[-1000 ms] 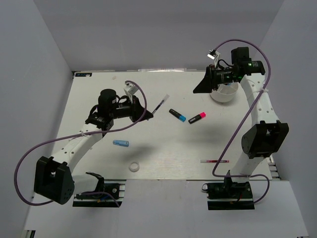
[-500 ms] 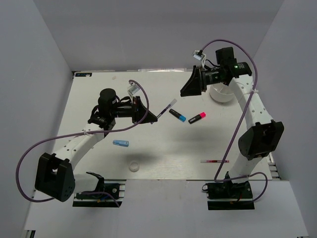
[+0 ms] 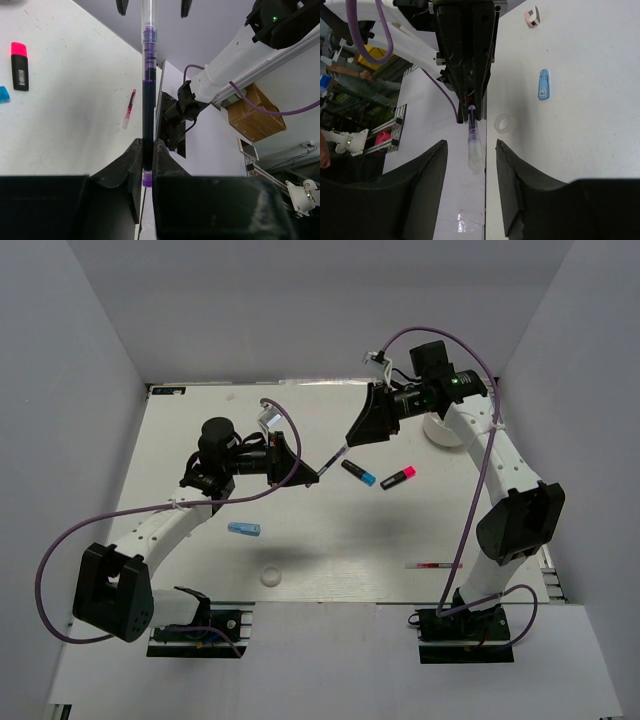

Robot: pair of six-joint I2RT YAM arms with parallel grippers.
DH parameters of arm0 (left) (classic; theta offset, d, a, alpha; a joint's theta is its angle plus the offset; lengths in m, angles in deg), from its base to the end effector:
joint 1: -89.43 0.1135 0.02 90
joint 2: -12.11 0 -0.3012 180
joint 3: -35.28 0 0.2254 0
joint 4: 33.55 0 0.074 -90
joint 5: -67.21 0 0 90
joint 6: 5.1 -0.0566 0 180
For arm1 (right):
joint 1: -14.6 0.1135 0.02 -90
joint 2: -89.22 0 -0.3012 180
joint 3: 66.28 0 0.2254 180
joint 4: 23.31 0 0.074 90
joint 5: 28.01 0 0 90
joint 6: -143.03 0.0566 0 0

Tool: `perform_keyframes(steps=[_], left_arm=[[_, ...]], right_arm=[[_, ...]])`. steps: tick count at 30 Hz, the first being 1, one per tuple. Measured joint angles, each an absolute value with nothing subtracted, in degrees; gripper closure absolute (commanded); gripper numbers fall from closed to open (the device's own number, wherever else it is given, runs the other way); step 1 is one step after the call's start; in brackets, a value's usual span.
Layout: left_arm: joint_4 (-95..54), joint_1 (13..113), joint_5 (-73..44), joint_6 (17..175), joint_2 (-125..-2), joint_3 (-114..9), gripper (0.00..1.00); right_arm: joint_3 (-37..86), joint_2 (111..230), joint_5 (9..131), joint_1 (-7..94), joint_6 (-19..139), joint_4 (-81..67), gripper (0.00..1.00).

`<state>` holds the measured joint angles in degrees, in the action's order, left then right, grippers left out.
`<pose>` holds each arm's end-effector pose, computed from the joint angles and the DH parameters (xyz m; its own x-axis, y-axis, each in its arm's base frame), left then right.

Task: Sort the stationery into containers
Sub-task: Place the pen in the storage box.

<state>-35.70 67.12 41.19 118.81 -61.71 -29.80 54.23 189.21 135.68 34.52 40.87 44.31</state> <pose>0.2185 -0.1446 0.3572 -0.6418 -0.0012 -0.7669 0.7644 0.0799 -0.6398 0.3054 0.1685 0.4233 -0.5237 -0.2527 -0.8135 -0.8391 -0.0121 0.5439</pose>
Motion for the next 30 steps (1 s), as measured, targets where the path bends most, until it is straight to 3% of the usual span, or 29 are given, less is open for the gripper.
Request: perform_keyframes(steps=[4, 8, 9, 10, 11, 12, 13, 14, 24, 30], left_arm=[[-36.6, 67.1, 41.1, 119.4, -61.7, -29.7, 1.00], [-36.8, 67.2, 41.1, 119.9, -61.7, -29.3, 0.98], [-36.7, 67.2, 41.1, 119.9, -61.7, -29.3, 0.87], [-36.6, 67.2, 41.0, 119.8, -61.7, -29.3, 0.71], [-36.4, 67.2, 40.7, 119.5, -61.7, -29.3, 0.46], [-35.9, 67.2, 40.1, 119.2, -61.6, -29.2, 0.38], [-35.1, 67.3, 39.7, 119.1, -61.5, -29.2, 0.16], [-34.1, 67.5, 38.9, 118.5, -61.4, -29.2, 0.02], [-14.1, 74.5, 20.7, 112.3, -60.8, -30.2, 0.02], [-1.3, 76.1, 7.0, 101.7, -66.1, -40.8, 0.02]], right_arm=[[54.2, 189.2, 135.1, 35.2, 40.3, 44.3, 0.63], [54.3, 189.2, 133.8, 35.5, 39.6, 44.5, 0.81], [54.2, 189.2, 133.7, 35.5, 39.8, 44.6, 0.85], [54.3, 189.2, 133.6, 35.5, 39.8, 44.7, 0.91], [54.3, 189.2, 133.4, 35.5, 40.1, 44.7, 0.94], [54.3, 189.2, 133.1, 35.5, 40.1, 44.7, 0.98], [54.3, 189.2, 132.4, 35.5, 40.0, 44.6, 1.00], [54.3, 189.2, 131.7, 35.4, 40.0, 44.7, 1.00], [54.8, 189.1, 118.9, 28.9, 37.3, 48.0, 1.00], [73.0, 196.8, 101.9, 19.0, 35.7, 51.5, 1.00]])
